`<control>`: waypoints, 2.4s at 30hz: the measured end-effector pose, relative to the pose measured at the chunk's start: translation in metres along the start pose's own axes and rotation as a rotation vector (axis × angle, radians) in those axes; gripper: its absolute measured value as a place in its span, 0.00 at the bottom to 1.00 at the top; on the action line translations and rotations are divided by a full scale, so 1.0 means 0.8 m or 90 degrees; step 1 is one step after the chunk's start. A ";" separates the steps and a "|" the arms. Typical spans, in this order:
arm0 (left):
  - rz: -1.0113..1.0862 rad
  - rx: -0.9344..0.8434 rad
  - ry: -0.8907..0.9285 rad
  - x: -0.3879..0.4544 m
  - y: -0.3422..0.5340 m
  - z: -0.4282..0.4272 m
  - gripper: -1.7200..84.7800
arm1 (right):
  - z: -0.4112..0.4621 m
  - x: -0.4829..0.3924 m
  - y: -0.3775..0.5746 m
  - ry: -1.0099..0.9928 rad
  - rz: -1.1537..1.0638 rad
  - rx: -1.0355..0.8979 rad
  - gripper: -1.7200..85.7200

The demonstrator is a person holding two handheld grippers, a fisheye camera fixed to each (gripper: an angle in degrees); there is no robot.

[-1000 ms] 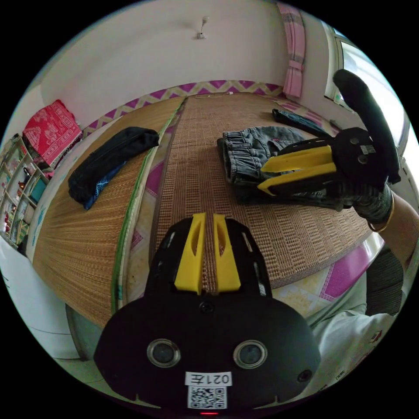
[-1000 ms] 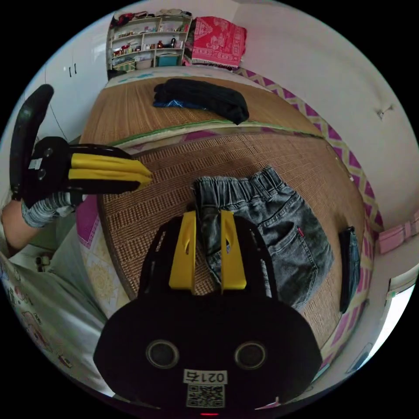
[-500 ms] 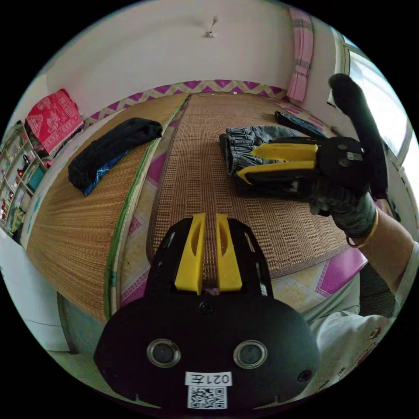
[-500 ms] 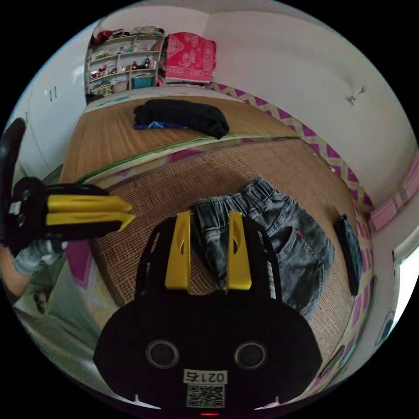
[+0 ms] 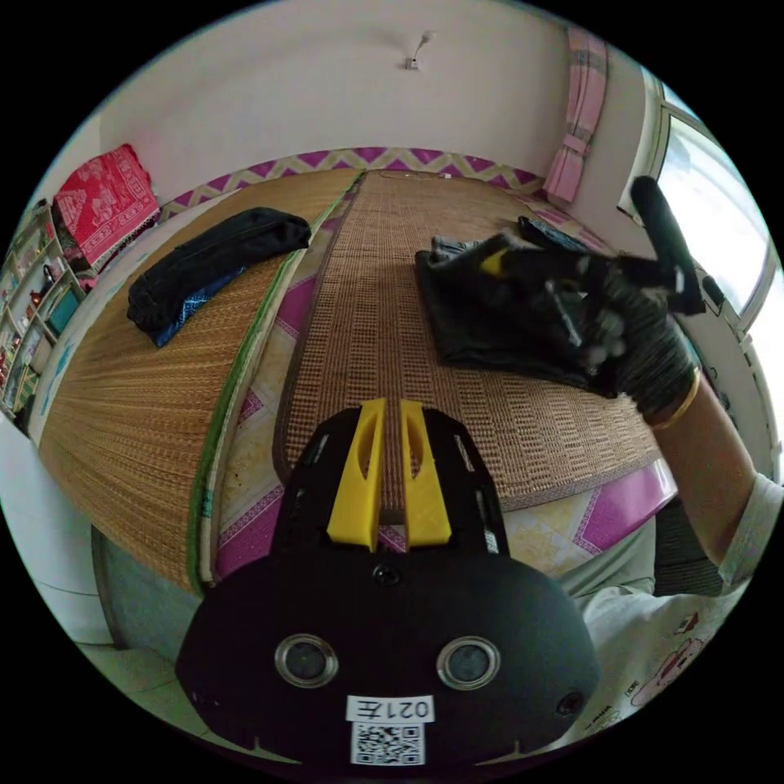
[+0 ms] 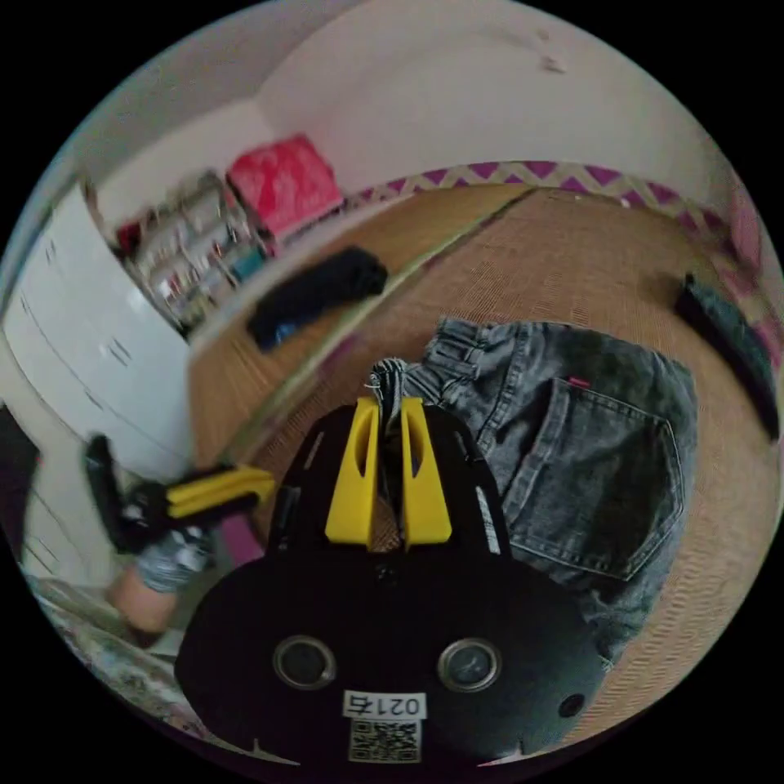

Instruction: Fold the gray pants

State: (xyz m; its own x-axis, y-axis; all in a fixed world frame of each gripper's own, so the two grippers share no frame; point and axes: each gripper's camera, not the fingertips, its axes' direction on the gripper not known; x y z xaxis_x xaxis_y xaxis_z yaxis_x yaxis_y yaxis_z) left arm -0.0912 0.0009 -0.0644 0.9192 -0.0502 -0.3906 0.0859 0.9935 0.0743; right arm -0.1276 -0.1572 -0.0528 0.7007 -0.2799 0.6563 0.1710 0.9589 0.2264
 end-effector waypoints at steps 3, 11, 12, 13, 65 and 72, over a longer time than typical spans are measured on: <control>0.006 -0.003 0.004 0.007 -0.003 0.004 0.02 | -0.151 0.083 -0.001 -0.022 0.062 0.122 0.07; 0.075 -0.003 0.083 0.076 -0.034 0.036 0.07 | -0.473 0.324 0.128 0.089 0.269 0.333 0.07; 0.083 -0.002 0.083 0.085 -0.037 0.038 0.07 | -0.484 0.373 0.149 0.116 0.310 0.323 0.07; 0.102 -0.002 0.086 0.102 -0.043 0.043 0.08 | -0.482 0.422 0.169 0.135 0.349 0.291 0.07; 0.300 -0.148 0.351 0.253 -0.296 0.227 0.08 | -0.209 0.364 0.113 0.387 0.016 -0.110 0.03; 0.214 -0.167 0.463 0.186 -0.325 0.243 0.08 | -0.212 0.365 0.114 0.375 0.028 -0.106 0.03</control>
State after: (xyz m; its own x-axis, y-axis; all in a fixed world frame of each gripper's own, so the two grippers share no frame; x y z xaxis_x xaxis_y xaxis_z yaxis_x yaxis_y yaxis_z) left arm 0.0984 -0.2849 0.0368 0.3953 0.2409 -0.8864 -0.3225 0.9400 0.1117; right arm 0.2102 -0.1431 0.0372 0.9667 -0.2124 0.1429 0.2056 0.9767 0.0607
